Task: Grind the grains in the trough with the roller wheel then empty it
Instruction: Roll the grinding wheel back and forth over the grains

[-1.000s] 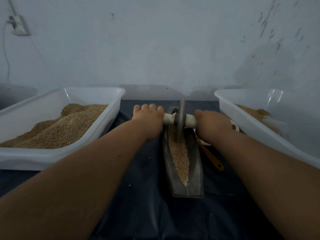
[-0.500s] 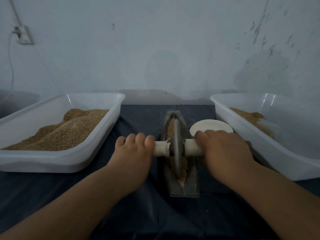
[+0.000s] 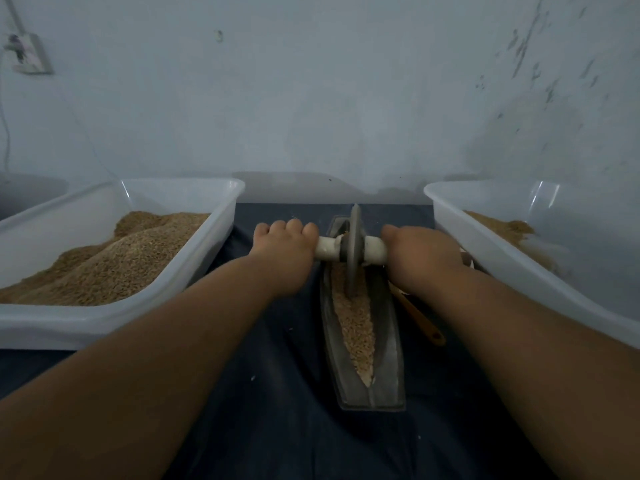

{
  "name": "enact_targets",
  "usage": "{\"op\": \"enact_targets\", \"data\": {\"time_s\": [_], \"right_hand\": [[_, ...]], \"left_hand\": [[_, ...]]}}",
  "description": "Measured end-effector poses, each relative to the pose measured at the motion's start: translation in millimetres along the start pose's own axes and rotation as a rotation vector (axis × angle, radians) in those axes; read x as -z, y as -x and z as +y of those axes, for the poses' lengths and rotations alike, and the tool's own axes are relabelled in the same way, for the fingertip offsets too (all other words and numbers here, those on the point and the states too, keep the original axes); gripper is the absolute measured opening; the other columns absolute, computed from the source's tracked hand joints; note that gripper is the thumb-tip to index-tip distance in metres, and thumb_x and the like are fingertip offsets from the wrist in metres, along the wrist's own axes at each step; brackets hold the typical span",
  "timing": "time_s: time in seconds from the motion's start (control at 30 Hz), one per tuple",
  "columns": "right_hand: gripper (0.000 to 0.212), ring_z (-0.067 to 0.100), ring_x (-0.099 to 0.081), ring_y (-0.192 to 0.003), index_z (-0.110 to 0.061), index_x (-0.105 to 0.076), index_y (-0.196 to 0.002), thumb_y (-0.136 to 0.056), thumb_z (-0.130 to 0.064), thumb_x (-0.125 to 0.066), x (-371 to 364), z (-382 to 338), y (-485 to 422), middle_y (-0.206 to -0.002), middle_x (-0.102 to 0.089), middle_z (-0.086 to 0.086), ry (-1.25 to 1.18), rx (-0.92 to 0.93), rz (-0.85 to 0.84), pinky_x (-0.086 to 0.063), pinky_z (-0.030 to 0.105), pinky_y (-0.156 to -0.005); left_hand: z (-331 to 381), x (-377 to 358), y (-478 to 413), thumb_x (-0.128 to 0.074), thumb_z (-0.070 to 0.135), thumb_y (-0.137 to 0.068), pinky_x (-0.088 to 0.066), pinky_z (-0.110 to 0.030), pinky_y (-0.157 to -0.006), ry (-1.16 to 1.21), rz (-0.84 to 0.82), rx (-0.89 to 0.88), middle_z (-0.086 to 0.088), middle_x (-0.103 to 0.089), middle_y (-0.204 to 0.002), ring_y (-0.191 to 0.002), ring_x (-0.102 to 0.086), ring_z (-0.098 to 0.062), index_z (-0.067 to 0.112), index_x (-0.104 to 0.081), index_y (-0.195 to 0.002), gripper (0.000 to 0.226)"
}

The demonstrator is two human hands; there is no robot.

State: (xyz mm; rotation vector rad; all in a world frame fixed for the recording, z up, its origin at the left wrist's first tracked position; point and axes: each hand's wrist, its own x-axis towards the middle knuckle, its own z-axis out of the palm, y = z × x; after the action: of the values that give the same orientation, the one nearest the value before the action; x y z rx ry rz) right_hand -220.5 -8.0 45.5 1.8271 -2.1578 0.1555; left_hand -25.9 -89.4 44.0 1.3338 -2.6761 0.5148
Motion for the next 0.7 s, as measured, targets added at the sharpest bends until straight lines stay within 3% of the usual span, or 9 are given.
{"op": "enact_targets", "data": {"time_s": [0.2, 0.37, 0.47, 0.7], "right_hand": [[0.032, 0.021, -0.055, -0.073, -0.021, -0.048, -0.106, -0.082, -0.025, -0.067, -1, -2, -5, -0.084, -0.055, 0.0, 0.028, -0.012, 0.002, -0.044, 0.033, -0.06], [0.026, 0.02, -0.051, -0.07, -0.023, -0.047, -0.105, -0.084, -0.021, -0.063, 5, -10, 31, -0.09, -0.058, 0.0, 0.092, 0.014, 0.074, -0.036, 0.034, -0.057], [0.022, 0.022, -0.057, -0.077, -0.025, -0.047, -0.1, -0.083, -0.021, -0.06, 10, -10, 54, -0.09, -0.058, -0.001, 0.093, 0.063, 0.106, -0.047, 0.036, -0.066], [0.032, 0.015, -0.04, -0.068, -0.028, -0.047, -0.102, -0.078, -0.026, -0.068, 16, -10, 89, -0.087, -0.055, -0.007, 0.081, 0.089, 0.111, -0.032, 0.029, -0.058]], "left_hand": [[-4, -5, -5, -0.056, 0.018, -0.084, -0.035, -0.045, -0.094, 0.051, -0.024, 0.007, -0.01, -0.047, -0.121, -0.111, -0.047, -0.031, 0.015, -0.038, -0.121, 0.042], [5, -4, 38, -0.054, 0.023, -0.084, -0.037, -0.041, -0.089, -0.046, 0.05, -0.01, -0.008, -0.046, -0.114, -0.099, -0.047, -0.026, 0.016, -0.034, -0.119, 0.041], [12, -2, 68, -0.051, 0.021, -0.083, -0.036, -0.038, -0.083, -0.102, 0.113, -0.025, -0.007, -0.045, -0.109, -0.092, -0.045, -0.024, 0.016, -0.032, -0.116, 0.039], [10, 14, 94, -0.057, 0.027, -0.08, -0.031, -0.035, -0.076, -0.063, 0.125, -0.085, 0.001, -0.041, -0.101, -0.08, -0.029, -0.016, 0.021, -0.026, -0.108, 0.041]]}}
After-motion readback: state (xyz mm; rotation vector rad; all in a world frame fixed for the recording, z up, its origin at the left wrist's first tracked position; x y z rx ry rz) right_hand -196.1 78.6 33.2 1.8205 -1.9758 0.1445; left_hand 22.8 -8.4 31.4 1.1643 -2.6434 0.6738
